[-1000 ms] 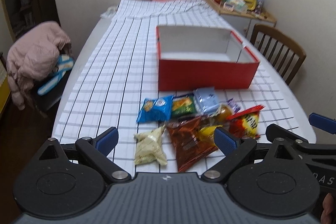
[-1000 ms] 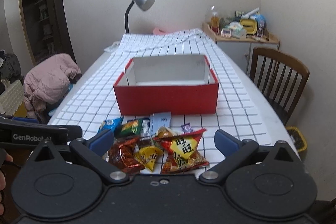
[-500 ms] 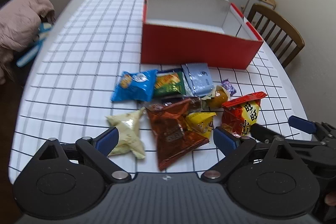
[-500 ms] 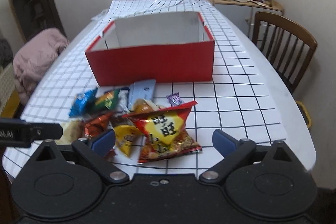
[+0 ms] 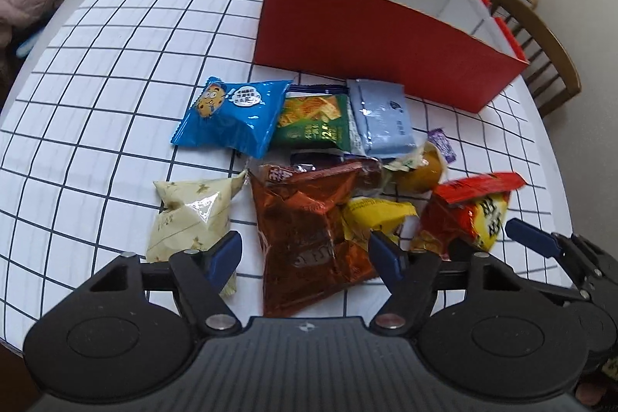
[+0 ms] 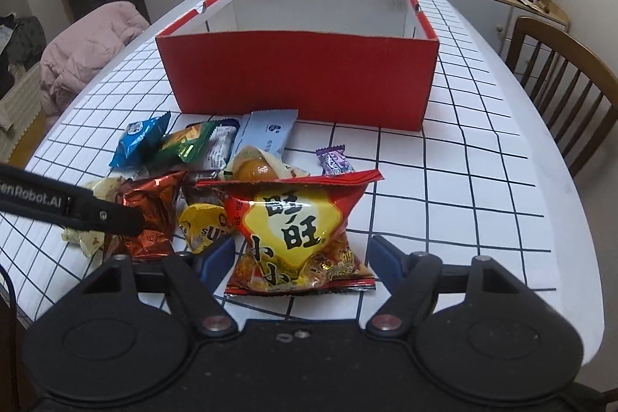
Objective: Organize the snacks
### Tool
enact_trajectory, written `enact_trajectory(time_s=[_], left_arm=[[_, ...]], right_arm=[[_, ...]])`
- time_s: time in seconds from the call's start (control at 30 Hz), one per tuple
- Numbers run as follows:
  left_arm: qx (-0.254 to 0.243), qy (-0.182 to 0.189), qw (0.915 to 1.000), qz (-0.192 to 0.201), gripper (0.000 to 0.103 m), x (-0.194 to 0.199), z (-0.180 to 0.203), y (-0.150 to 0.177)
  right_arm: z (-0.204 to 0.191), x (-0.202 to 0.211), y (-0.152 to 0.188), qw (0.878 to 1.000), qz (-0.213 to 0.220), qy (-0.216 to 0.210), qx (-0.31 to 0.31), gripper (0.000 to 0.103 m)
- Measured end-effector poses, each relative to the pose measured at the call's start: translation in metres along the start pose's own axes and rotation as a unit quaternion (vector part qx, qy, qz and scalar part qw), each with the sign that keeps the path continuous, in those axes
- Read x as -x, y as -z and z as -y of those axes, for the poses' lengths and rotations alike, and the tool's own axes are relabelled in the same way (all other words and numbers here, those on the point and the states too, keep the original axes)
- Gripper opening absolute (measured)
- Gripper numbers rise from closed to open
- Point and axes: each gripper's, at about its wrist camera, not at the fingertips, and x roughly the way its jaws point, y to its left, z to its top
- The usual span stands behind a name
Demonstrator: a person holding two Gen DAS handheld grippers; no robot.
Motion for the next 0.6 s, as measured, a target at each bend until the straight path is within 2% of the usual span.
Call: enact_trajectory(time_s=[0.1, 0.13, 0.3, 0.4, 0.53, 0.6], left_arm=[[0.007, 0.002, 1.0000, -0.005, 0.071, -0.006, -0.001, -0.002], [0.009, 0.003, 0.9999, -0.007, 0.068, -0.008, -0.001, -0.002], [0.018, 0.000, 0.9997, -0.015, 0.060, -0.013, -0.004, -0.003], [0.025, 0.001, 0.9995, -0.018, 0.048, -0.015, -0.006, -0.004], [0.030, 0.007, 0.9994, -0.016, 0.039, -0.015, -0.007, -0.004], [0.028, 0.003, 0.9995, -0.013, 0.038, -0.014, -0.006, -0.003]], right_arm=[[0.000, -0.005, -0.001, 1.000, -0.004, -0.003, 0.005, 0.072], [0.000, -0.007, -0.001, 1.000, -0.005, -0.003, 0.007, 0.070], [0.001, -0.011, -0.002, 1.000, -0.012, -0.008, 0.006, 0.057], [0.002, -0.011, -0.001, 1.000, -0.010, -0.014, 0.002, 0.051], [-0.001, -0.009, -0.001, 1.000, -0.004, -0.011, 0.003, 0.046], [-0.001, -0.008, -0.002, 1.000, -0.003, -0.010, 0.003, 0.043]])
